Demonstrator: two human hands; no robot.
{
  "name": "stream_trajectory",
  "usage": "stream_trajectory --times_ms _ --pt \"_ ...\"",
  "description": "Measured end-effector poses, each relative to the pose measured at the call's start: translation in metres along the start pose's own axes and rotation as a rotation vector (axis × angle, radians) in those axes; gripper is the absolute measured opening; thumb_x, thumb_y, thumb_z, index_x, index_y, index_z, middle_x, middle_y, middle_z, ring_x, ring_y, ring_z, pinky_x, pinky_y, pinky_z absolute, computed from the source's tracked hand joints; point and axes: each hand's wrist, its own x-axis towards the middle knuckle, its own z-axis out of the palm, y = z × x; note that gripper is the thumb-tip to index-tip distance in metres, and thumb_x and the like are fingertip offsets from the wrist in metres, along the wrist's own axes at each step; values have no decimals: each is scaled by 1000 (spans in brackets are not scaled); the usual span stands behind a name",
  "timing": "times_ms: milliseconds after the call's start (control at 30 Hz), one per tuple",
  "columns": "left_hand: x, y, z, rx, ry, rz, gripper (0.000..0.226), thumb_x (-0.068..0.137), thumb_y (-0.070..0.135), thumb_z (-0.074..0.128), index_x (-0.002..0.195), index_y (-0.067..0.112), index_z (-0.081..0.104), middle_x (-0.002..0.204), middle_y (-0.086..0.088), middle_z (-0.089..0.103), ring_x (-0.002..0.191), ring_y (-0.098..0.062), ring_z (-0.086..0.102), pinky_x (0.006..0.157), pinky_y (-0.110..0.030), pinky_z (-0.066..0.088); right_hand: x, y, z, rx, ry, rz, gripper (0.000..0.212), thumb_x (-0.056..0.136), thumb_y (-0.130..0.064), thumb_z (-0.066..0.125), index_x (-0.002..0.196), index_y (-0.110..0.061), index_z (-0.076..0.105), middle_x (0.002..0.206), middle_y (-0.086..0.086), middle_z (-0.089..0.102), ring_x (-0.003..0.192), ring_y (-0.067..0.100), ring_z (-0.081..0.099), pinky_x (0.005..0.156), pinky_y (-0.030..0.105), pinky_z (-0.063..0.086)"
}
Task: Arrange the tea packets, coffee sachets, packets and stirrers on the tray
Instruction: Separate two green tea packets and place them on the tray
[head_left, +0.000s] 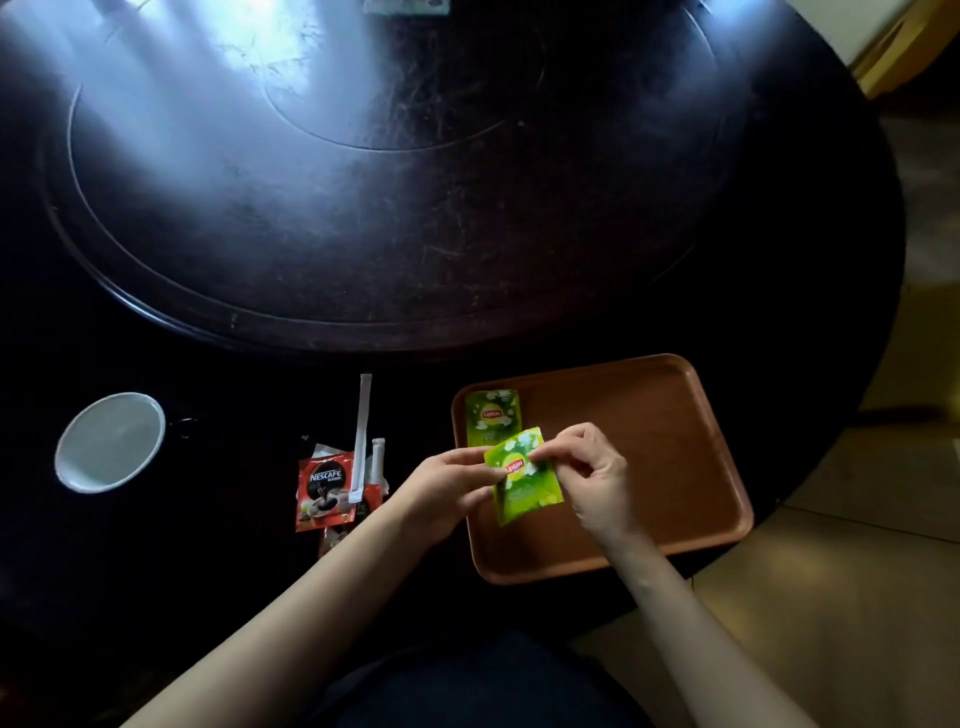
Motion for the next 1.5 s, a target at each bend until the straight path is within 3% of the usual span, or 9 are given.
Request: stream_trajectory --times_ms 200,333,433,500,600,767,933,1167,1500 --pt "7 -7 11 258 139 271 39 69 -5 71 106 7 63 92 -13 69 85 -24 68 78 -33 57 -6 10 -15 447 -99 424 16 88 -7 54 98 -16 62 85 4 70 77 14 67 65 25 56" --pt "14 -12 14 420 199 437 27 72 7 73 93 22 65 97 -12 71 90 -20 68 83 -30 54 2 19 -15 230 -91 442 20 81 0 63 86 -19 60 83 9 64 79 18 61 64 21 54" --pt "20 -14 2 711 509 586 27 73 17 72 98 17 63 96 -5 67 80 -3 59 68 -2 44 20 25 -19 179 104 446 13 80 1 63 91 -6 61 76 5 61 68 12 58 53 10 50" --pt "22 -16 -11 855 608 566 38 73 18 72 108 12 58 102 -7 60 84 -10 56 72 -8 40 33 32 -20 132 141 461 17 81 1 62 98 0 59 77 5 61 67 12 59 49 6 48" --pt "22 -19 -17 966 586 464 45 75 15 69 116 8 53 99 -7 60 91 -19 57 78 -26 44 46 41 -16 -26 127 448 21 82 0 62 102 5 57 86 13 61 75 20 60 52 8 48" --pt "22 -14 -12 1063 564 490 34 74 4 62 108 6 59 86 -3 61 78 -17 55 69 -28 45 51 45 -7 -283 160 384 18 79 -8 67 95 1 61 92 19 66 84 28 60 79 43 52" --pt "21 -13 -14 1098 567 519 35 74 3 60 108 4 61 97 -13 67 89 -24 60 75 -30 47 46 41 1 -432 157 322 17 80 -13 66 92 -3 62 97 16 65 91 31 58 74 31 43" --pt "20 -4 -31 1128 560 535 27 73 3 60 98 5 68 91 -13 69 86 -26 62 70 -27 42 38 40 6 -466 143 292 19 81 -12 65 96 -2 60 101 17 61 91 30 57 77 33 44" --pt "21 -7 -35 1161 546 574 37 75 6 64 112 7 63 96 -14 64 89 -25 58 76 -26 40 41 32 14 -509 170 335 20 84 -15 61 99 -3 55 108 17 58 97 32 56 79 36 44"
